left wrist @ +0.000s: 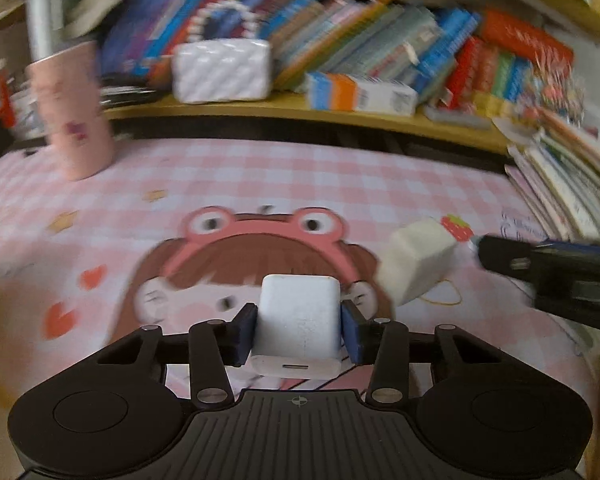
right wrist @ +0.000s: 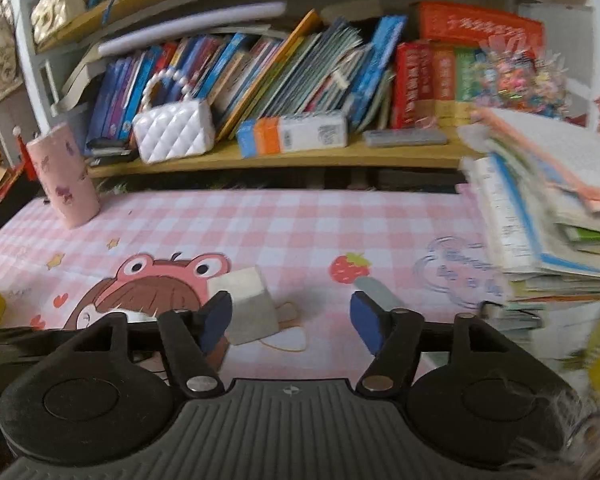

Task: Organize objects
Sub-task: 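Grasp the white charger block with the left tool while the right tool grasps the white cube, then carry the white charger block and white cube with both tools over the yellow box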

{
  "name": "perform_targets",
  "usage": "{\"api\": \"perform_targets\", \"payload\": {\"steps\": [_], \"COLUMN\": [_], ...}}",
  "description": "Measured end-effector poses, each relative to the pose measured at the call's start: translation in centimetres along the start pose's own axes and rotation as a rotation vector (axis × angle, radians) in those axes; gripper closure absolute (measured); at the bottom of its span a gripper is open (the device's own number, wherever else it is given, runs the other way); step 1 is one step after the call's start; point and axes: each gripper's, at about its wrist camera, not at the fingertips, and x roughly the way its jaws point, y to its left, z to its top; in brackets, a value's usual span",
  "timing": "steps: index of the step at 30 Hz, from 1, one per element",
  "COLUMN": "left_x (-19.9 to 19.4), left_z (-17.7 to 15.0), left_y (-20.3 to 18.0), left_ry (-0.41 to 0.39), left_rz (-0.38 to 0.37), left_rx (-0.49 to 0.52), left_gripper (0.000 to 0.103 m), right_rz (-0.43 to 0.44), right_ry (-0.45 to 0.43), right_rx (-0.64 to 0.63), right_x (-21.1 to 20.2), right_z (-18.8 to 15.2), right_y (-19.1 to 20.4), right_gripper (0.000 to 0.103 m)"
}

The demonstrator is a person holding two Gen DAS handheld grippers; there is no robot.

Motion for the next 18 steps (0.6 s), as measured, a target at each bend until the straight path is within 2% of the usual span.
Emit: {"api": "perform_targets", "payload": {"steps": [3,8,9,10,11,13,18], "left_x": [-2.7,-6.3,-6.9,-7.4,-8.0,-8.8,-10.5], "left_z": [-0.6,-1.9,-2.1,-2.3,-2.4,-2.6,-3.2], "left_y": [2.4,4.8,5.1,5.3,5.4,5.6,5.9], "left_ry": [-0.007,-0.017,-0.018,-0.021,-0.027,-0.036,-0.058], "left_rz": [0.004,-0.007,-0.013,-0.016,-0.018,-0.026,-0.057], "left_rx": [-0.063,-0.161,-0.176,-0.182,-0.183,-0.189,-0.21], "left_gripper": [0.061,0.061,0.061,0.061,0.061,0.061,0.061], "right_rz": [0.01,-0.007,-0.01,-0.011,-0.003,0.0,0.001], "right_ry": [0.026,0.057,0.06,0.064,0.071,0.062,0.048], "right_rx": [-0.057,-0.169,-0.182,-0.19,-0.188,-0.171,-0.151], "right_x": [2.4,5.5,5.9,6.3,6.5,6.2,3.9], "right_z": [-0.2,-0.6,-0.7,-0.8,-0.9,-1.1,-1.6], "right_y": [1.5,3.5,3.7,3.8,3.8,3.7,4.0], "right_gripper": [0.026,0.026,0.034,0.055,0.063,0.067,0.07]}}
